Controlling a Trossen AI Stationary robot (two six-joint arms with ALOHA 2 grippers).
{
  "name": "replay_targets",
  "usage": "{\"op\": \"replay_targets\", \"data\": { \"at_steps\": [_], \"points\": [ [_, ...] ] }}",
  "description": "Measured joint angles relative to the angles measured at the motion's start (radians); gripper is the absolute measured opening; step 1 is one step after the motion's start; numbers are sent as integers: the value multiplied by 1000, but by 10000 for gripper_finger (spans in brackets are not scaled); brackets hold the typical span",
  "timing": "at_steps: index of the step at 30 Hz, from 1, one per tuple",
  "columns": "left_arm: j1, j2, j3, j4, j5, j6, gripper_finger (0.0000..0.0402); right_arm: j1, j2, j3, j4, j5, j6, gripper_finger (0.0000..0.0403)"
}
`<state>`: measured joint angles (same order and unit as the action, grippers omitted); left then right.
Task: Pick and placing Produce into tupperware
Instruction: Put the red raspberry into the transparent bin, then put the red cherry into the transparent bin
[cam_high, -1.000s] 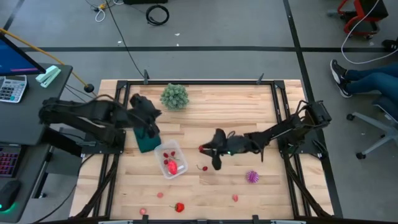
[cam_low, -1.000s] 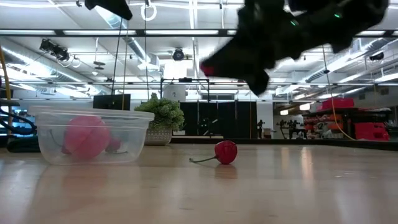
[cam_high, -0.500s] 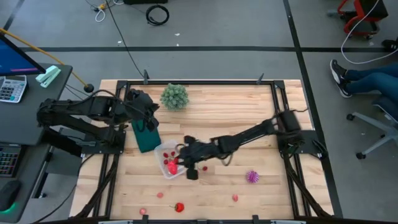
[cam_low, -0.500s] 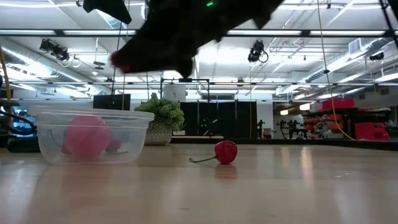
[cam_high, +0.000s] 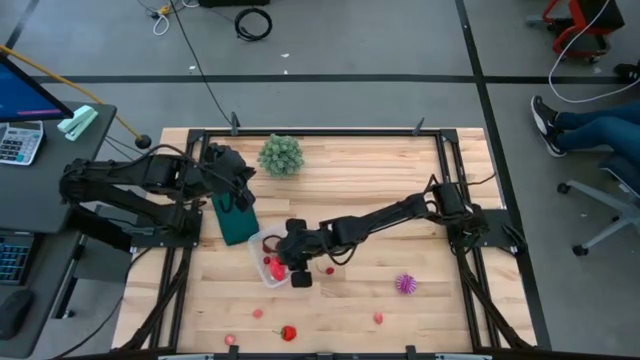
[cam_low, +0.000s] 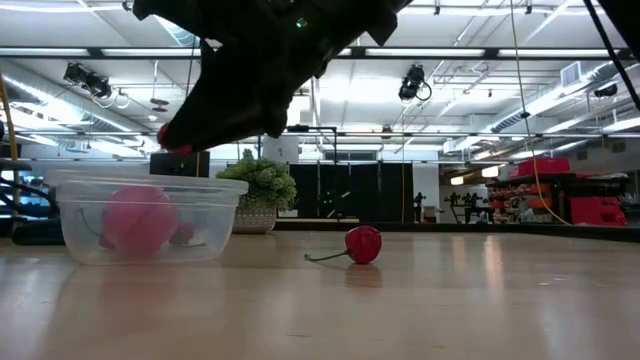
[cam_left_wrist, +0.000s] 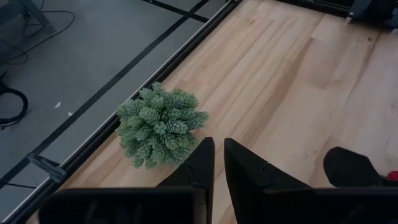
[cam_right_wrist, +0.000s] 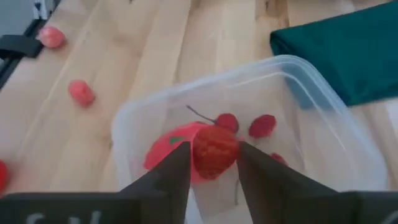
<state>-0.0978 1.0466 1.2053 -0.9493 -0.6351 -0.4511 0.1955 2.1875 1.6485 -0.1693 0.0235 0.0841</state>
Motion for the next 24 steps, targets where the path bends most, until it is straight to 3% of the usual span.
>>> {"op": "replay_targets", "data": {
  "at_steps": [8,12,18,24],
  "points": [
    [-1,0,0,1,7,-12,40,-13,2,0,-17,0,-1,191],
    [-13,0,0,1,80,-48,41,-19,-37,0,-80,4,1,196],
    [-78,64,-2,15,188,-90,48,-7,-149,0,-382,4,68,189],
    [-171,227,-2,140,225,-55,50,40,-271,-48,-772,5,224,182]
  ]
}}
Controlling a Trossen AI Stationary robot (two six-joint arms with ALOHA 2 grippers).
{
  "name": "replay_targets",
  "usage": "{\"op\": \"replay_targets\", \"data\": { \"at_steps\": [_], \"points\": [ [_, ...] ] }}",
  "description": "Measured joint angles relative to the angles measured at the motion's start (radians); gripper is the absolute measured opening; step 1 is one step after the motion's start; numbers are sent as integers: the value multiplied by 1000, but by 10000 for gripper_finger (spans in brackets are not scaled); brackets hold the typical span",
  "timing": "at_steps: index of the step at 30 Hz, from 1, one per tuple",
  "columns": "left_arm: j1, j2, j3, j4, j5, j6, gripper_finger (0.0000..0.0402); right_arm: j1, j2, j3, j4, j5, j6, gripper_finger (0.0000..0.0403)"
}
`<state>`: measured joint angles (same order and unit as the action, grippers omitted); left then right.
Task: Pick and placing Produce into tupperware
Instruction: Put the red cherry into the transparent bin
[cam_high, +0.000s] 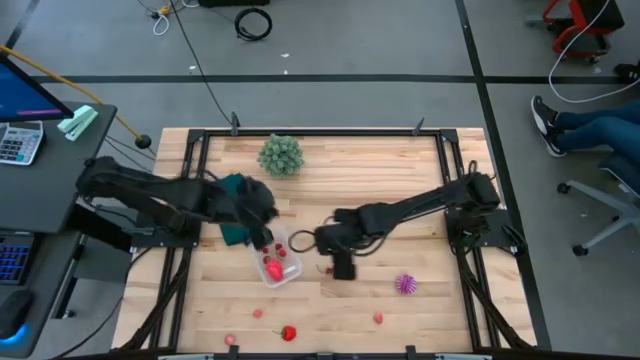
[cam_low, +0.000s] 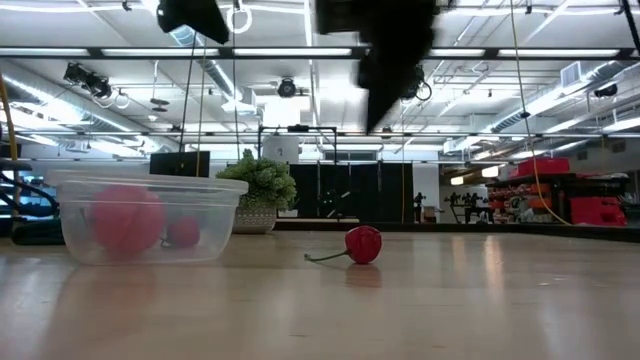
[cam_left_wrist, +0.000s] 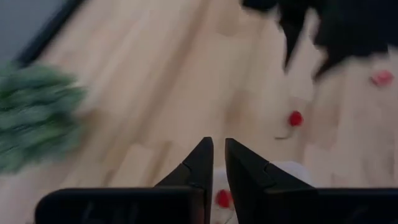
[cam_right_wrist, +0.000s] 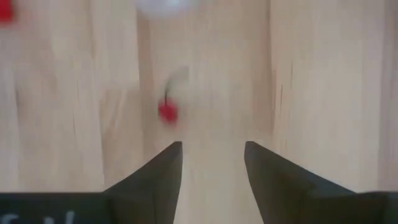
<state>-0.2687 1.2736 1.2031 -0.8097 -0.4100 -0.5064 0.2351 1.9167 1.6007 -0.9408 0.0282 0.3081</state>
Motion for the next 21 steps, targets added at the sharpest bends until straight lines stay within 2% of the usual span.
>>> {"op": "replay_targets", "data": {
  "at_steps": [5,8,14,17,21],
  "points": [
    [-59,176,0,186,96,87,57,67,-150,-141,-45,57,185,177],
    [-84,278,0,305,158,147,62,116,-247,-243,-40,148,291,176],
    [-94,470,0,443,178,160,84,199,-435,-422,-28,368,520,176],
    [-94,548,0,502,179,163,106,223,-512,-500,-3,420,598,176],
    [-93,621,0,607,189,194,146,234,-585,-590,45,428,641,174]
  ]
}}
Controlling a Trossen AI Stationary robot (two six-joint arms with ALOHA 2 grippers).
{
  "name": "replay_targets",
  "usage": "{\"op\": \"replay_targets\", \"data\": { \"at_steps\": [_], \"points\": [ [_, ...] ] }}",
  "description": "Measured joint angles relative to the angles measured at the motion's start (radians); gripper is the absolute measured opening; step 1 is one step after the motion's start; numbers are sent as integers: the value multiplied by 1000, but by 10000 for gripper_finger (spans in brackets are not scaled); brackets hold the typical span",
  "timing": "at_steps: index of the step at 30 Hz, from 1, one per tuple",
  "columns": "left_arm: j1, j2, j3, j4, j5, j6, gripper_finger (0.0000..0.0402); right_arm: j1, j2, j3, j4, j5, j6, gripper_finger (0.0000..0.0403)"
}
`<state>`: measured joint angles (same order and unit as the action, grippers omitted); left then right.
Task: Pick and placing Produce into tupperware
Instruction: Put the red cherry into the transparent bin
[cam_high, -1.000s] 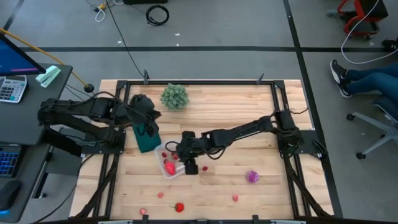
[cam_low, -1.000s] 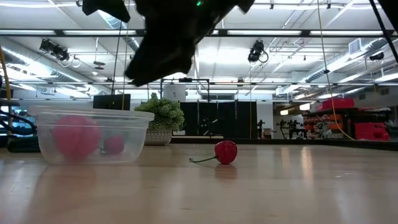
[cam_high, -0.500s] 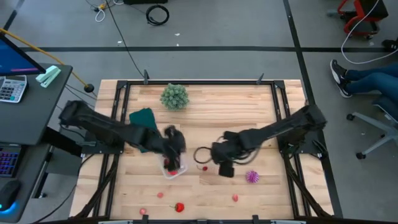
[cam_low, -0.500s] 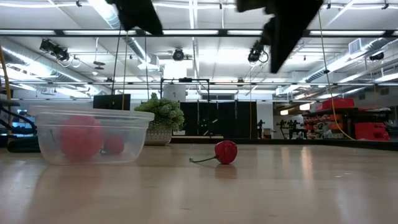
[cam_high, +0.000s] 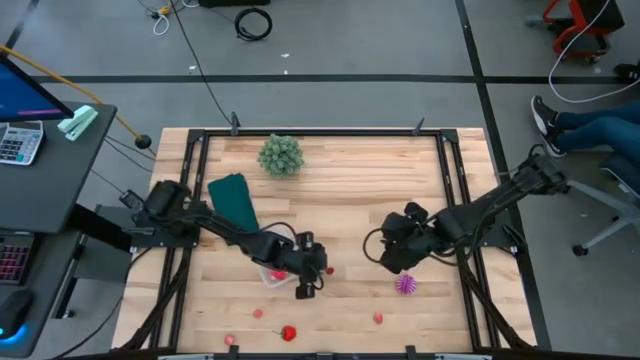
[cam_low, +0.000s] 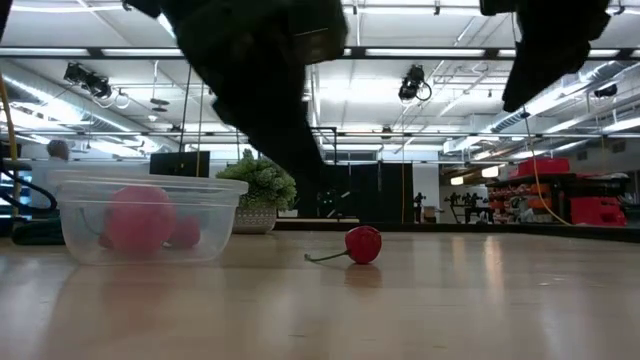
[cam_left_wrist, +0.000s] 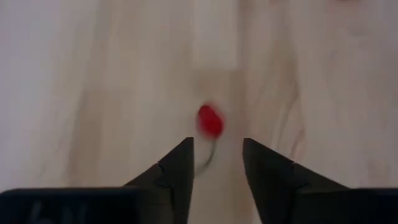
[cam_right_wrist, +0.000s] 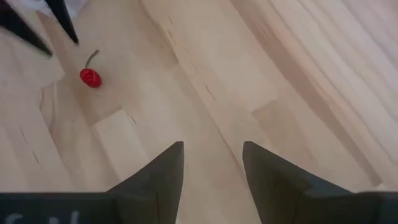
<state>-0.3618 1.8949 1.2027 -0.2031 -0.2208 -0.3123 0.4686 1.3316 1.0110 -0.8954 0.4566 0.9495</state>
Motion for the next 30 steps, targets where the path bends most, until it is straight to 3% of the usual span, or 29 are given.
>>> {"op": "replay_targets", "data": {
  "at_steps": [7,12,19,30],
  "points": [
    [1,33,1,78,35,39,217,-8,-62,-102,107,7,1,174],
    [16,53,1,106,35,57,234,-8,-66,-133,160,7,1,171],
    [41,134,1,144,35,31,224,-8,-59,-135,181,7,0,169],
    [45,146,1,148,32,-17,175,-8,-61,-135,183,8,-6,169]
  ]
}}
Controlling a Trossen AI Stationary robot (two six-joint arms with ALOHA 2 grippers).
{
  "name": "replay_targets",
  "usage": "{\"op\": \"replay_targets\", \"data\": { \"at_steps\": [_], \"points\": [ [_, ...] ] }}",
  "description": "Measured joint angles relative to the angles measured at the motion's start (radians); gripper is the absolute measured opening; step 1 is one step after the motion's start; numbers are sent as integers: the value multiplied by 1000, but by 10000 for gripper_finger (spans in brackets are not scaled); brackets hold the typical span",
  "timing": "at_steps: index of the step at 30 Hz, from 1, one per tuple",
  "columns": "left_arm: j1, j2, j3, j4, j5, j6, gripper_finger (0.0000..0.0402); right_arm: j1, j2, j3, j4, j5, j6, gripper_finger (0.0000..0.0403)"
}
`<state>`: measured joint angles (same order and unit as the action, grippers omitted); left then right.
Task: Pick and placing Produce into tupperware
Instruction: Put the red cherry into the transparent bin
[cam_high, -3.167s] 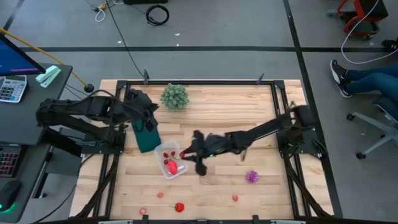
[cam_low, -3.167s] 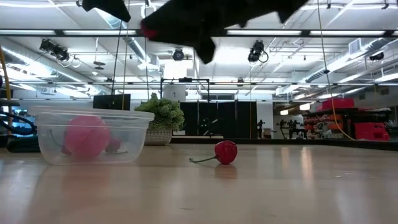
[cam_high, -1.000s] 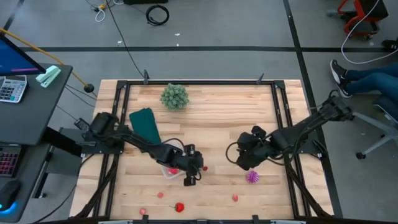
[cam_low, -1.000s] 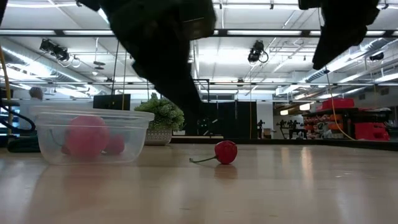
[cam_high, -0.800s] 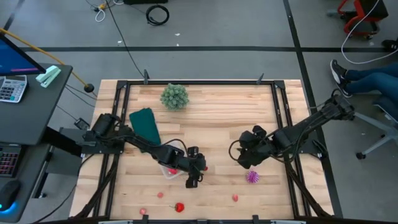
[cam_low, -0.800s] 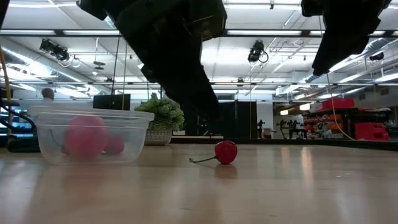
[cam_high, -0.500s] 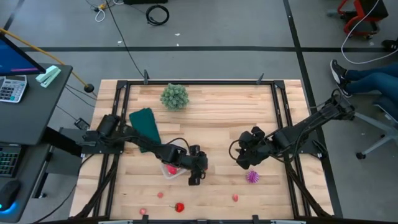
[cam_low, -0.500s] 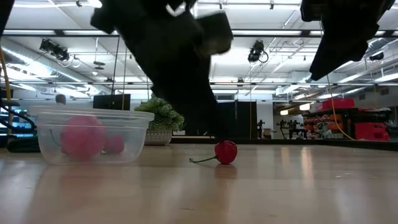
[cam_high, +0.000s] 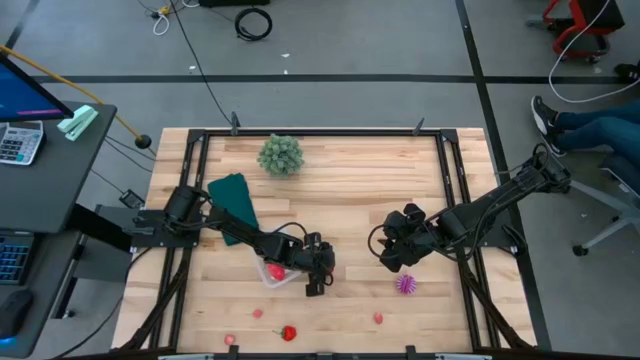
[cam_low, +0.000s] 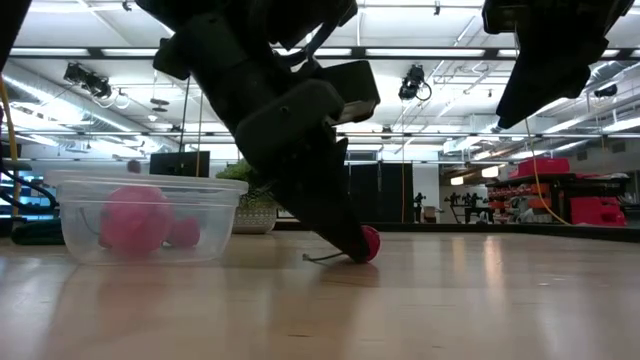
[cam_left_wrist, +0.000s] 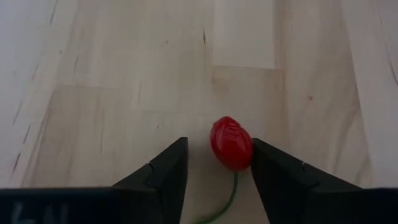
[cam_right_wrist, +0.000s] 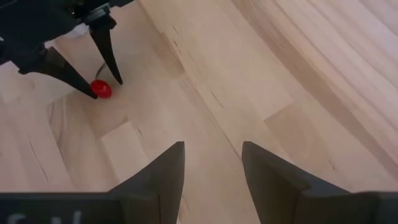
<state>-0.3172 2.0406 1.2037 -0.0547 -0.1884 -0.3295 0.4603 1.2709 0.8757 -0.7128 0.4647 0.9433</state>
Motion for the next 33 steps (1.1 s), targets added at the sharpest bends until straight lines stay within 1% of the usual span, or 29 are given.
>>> {"op": "replay_targets", "data": {
  "at_steps": [10,13,17,20,25,29,33],
  "points": [
    [0,-2,0,-3,2,1,95,0,0,0,0,7,-2,169],
    [1,-8,0,-2,5,2,77,0,0,0,0,10,-2,169],
    [5,-30,0,-11,6,12,71,0,0,0,2,11,-2,169],
    [12,-56,-1,-52,5,12,81,0,0,0,5,13,-3,169],
    [18,-143,0,-223,2,9,91,0,0,0,10,16,-3,169],
    [24,-225,0,-389,0,7,82,0,0,0,12,21,-3,169],
    [30,-319,0,-541,-11,-28,74,0,0,0,15,35,-4,169]
  ]
}}
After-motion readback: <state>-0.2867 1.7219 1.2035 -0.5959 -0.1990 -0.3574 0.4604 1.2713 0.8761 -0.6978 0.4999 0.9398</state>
